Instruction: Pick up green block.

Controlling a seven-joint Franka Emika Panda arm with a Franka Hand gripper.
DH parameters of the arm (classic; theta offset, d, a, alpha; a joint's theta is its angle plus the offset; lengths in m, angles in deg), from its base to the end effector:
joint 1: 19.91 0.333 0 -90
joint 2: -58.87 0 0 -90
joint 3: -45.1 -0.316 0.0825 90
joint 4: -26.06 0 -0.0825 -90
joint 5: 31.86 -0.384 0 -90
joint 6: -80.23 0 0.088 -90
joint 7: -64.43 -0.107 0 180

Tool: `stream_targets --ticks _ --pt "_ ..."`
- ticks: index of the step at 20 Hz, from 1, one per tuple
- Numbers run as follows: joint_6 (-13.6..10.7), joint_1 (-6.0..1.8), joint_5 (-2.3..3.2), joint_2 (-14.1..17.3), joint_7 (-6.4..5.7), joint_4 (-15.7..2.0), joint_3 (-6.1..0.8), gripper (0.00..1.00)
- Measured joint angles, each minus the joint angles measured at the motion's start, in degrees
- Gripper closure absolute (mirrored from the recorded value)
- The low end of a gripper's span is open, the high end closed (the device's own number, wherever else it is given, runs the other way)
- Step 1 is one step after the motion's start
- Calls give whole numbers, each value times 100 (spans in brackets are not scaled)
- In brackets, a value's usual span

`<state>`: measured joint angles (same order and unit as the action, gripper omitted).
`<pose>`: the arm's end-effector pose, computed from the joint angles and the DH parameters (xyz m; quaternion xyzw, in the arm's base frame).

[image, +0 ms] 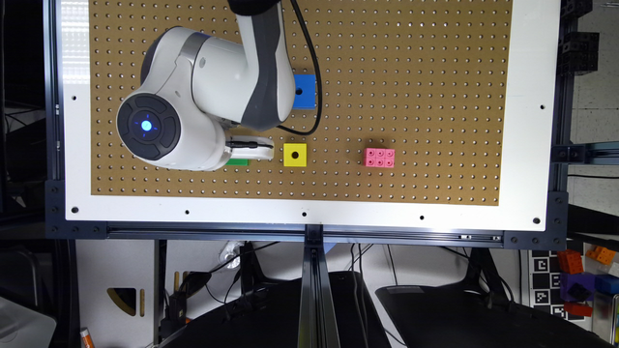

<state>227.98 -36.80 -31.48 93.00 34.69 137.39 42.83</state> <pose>0.6032 -0.1580 0.1756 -0.9254 0.3782 -0.0188 0.0118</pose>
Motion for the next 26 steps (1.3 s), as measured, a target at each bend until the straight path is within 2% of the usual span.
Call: stream_targets --ticks 7,12,16,22,26 --pt "-67 -6 0 -66 0 1 0 100" --pt "-460 -11 0 -421 0 3 0 100" --pt "-639 -11 0 -617 0 4 0 100" --pt "-1239 -11 -2 -1223 0 6 -2 100" --pt "-1533 -11 -2 -1537 -1 7 -3 100"
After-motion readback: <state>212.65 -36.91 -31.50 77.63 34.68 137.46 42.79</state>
